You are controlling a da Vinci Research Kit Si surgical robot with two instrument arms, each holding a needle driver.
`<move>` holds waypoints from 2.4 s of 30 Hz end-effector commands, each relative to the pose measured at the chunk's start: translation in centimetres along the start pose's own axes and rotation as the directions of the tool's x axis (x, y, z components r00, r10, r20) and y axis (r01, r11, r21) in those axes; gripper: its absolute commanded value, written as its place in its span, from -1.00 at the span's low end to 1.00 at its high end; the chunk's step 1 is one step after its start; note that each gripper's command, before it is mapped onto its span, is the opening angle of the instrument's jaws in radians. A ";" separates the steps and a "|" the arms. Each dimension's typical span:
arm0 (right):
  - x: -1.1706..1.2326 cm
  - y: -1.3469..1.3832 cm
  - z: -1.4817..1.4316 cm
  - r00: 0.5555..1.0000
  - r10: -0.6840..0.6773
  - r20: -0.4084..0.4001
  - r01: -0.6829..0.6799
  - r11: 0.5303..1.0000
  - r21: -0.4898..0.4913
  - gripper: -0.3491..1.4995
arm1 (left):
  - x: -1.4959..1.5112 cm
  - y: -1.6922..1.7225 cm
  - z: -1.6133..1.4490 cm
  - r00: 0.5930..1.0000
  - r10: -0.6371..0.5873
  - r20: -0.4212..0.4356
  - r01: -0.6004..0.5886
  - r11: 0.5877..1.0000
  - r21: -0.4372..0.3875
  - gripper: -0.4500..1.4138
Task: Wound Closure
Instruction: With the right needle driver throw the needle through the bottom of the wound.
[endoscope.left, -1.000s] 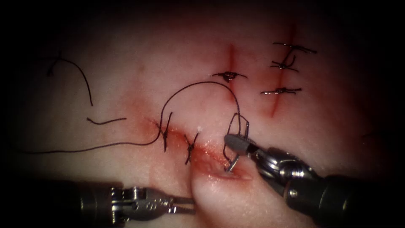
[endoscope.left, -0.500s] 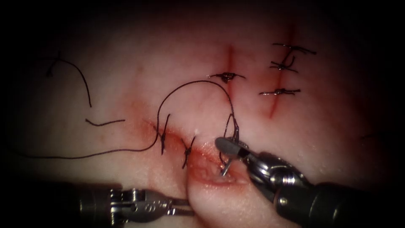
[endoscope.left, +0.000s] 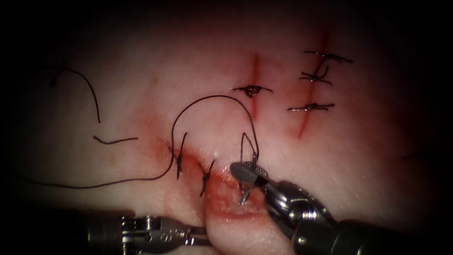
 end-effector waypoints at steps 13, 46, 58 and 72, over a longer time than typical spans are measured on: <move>-0.13 -0.01 -0.09 1.000 -0.004 -0.001 0.004 1.000 0.009 -1.00 | -0.02 0.00 0.07 1.000 -0.001 0.000 0.001 1.000 -0.003 -0.58; 1.79 0.33 -0.35 0.798 -0.603 -0.001 0.596 0.787 0.160 0.85 | 0.57 -0.33 -0.44 0.972 0.116 -0.207 -0.082 0.983 0.162 -0.64; 1.90 0.67 0.06 0.774 -0.629 0.068 0.588 0.755 0.289 0.96 | 0.38 -0.54 -0.16 0.966 0.154 -0.207 -0.130 0.984 0.125 -0.66; 2.06 0.53 -0.04 0.724 -0.690 0.002 0.666 0.699 0.259 0.98 | 0.32 -0.52 -0.12 0.967 0.165 -0.196 -0.142 0.982 0.124 -0.66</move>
